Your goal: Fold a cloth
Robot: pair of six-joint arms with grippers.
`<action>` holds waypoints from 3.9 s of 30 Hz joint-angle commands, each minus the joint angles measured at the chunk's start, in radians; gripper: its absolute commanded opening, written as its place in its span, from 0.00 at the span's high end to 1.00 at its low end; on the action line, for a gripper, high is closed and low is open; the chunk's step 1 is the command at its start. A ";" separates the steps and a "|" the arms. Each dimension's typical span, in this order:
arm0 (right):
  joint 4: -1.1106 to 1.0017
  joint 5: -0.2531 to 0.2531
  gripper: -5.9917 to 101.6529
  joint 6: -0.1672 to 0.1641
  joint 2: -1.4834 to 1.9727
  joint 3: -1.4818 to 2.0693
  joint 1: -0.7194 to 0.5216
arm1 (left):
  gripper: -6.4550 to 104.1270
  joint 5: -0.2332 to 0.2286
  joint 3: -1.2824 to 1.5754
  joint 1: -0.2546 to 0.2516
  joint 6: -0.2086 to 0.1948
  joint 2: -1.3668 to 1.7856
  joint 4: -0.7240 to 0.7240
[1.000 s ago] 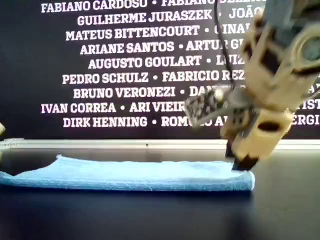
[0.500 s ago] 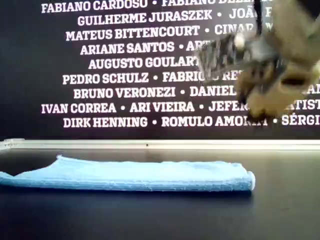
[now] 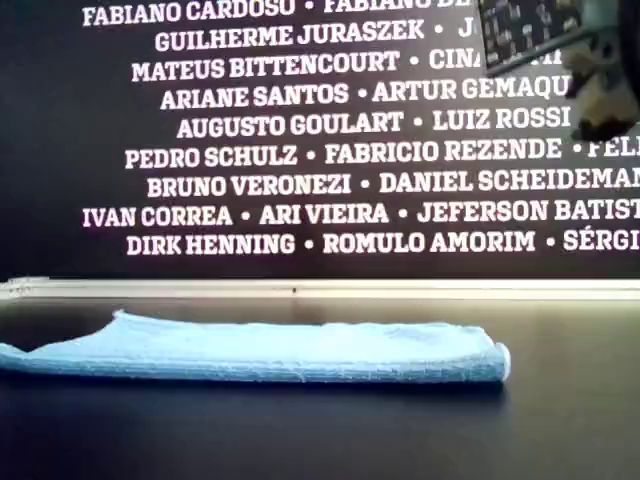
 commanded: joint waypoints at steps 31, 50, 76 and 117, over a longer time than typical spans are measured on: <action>-0.183 -0.015 0.22 0.014 -1.206 -0.531 0.225 | 0.39 0.006 -0.011 0.018 -0.006 0.015 -0.005; -0.183 -0.015 0.79 0.014 -1.278 -0.620 0.224 | 0.39 0.006 -0.011 0.018 -0.005 0.015 -0.005; -0.184 0.002 0.93 0.012 -1.560 -1.509 0.690 | 0.39 0.009 -0.011 0.018 -0.005 0.015 -0.005; 0.135 -0.009 0.52 -0.003 -1.954 -2.083 0.890 | 0.39 0.006 -0.011 0.029 0.005 0.014 -0.005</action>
